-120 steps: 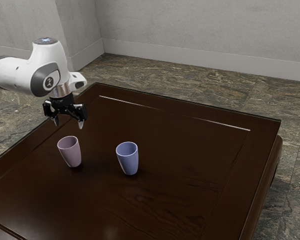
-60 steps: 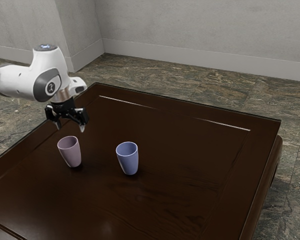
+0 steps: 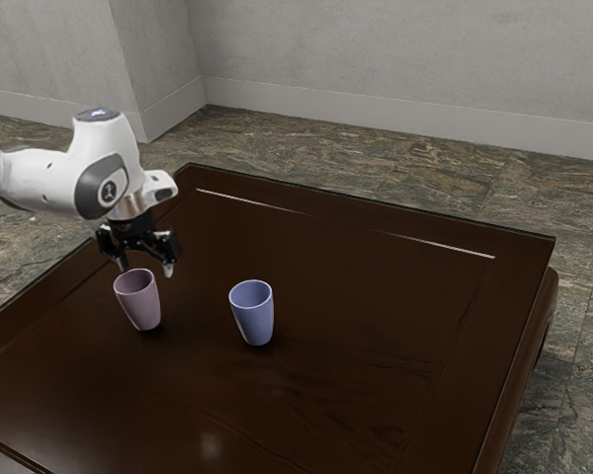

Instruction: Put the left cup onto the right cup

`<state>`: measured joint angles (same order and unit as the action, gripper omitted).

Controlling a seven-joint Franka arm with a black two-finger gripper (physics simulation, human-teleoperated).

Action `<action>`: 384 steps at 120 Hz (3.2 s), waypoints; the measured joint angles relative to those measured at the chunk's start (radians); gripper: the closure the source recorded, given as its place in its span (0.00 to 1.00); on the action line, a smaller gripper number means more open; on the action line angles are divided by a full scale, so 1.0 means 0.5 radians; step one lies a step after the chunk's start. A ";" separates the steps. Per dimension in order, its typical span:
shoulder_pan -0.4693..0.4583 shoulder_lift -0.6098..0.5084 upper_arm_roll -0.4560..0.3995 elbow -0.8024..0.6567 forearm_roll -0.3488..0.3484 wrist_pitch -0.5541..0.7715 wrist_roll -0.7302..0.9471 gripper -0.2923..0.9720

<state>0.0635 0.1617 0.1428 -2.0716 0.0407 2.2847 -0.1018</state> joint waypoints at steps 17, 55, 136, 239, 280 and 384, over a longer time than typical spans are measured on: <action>0.002 0.039 0.000 0.001 -0.005 0.033 0.007 0.23; 0.007 0.099 0.000 0.001 -0.027 0.092 0.022 0.23; 0.029 0.216 -0.002 0.000 -0.068 0.181 0.041 0.43; 0.029 0.243 -0.003 0.001 -0.070 0.207 0.061 0.82; 0.020 0.179 -0.006 0.008 -0.041 0.183 0.066 0.84; 0.007 -0.203 -0.448 0.132 -0.016 -0.269 -0.012 0.85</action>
<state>0.0671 0.0601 -0.0814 -2.0058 0.0328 2.1502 -0.1079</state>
